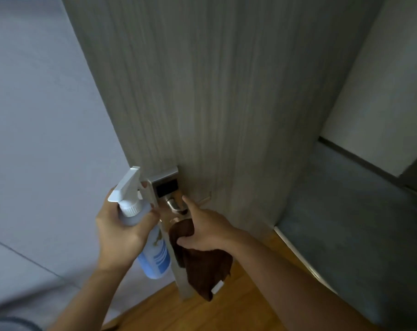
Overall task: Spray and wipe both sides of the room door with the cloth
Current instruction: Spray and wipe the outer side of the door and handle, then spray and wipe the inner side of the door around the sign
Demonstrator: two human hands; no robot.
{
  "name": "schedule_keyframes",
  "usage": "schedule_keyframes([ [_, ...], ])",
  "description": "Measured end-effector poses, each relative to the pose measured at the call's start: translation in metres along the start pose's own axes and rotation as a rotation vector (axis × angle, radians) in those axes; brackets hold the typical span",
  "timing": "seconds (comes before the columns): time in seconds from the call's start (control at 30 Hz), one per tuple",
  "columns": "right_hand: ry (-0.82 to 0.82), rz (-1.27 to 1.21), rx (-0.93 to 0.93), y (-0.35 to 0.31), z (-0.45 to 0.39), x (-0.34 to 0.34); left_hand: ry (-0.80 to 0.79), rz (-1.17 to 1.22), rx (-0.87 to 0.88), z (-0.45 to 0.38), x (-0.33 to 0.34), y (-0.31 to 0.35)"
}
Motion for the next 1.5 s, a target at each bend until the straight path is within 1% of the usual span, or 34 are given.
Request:
schedule_keyframes([
  [0.1, -0.022, 0.044, 0.081, -0.006, -0.005, 0.009, -0.044, 0.042, -0.024, -0.004, -0.016, -0.004],
  [0.2, -0.011, 0.088, 0.132, -0.009, -0.006, 0.009, -0.085, 0.057, -0.003, 0.0, -0.025, 0.0],
  [0.5, -0.055, 0.136, 0.169, -0.011, 0.023, 0.007, -0.088, 0.091, -0.057, 0.035, -0.026, 0.003],
  [0.67, -0.028, 0.117, 0.204, -0.003, 0.079, 0.012, -0.094, 0.11, -0.06, 0.058, -0.03, 0.017],
  [0.8, -0.007, 0.136, 0.259, 0.013, 0.14, 0.015, -0.118, 0.131, -0.004, 0.08, -0.032, 0.033],
  [0.9, 0.064, 0.167, 0.296, 0.021, 0.192, 0.01, -0.147, 0.158, 0.016, 0.096, -0.028, 0.04],
  [1.0, 0.136, 0.163, 0.32, 0.017, 0.244, 0.009, -0.197, 0.167, 0.036, 0.112, -0.016, 0.052],
  [1.13, 0.219, 0.182, 0.353, -0.004, 0.303, 0.008, -0.277, 0.183, 0.06, 0.135, 0.011, 0.063],
  [1.23, 0.299, 0.159, 0.416, -0.015, 0.346, 0.004, -0.339, 0.192, 0.073, 0.156, 0.037, 0.074],
  [1.4, 0.318, 0.135, 0.525, -0.025, 0.41, -0.01, -0.474, 0.168, 0.135, 0.197, 0.095, 0.089],
  [1.5, 0.345, 0.085, 0.516, -0.025, 0.434, -0.015, -0.569, 0.211, 0.152, 0.222, 0.13, 0.101],
])
Point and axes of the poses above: each hand's wrist, its own z-axis away from the middle knuckle, its own x-axis out of the palm, y = z × x, the point moved 9 cm from there along -z, towards the middle knuckle, and after that the axes turned 12 degrees about -x, right-handed, at the moved point
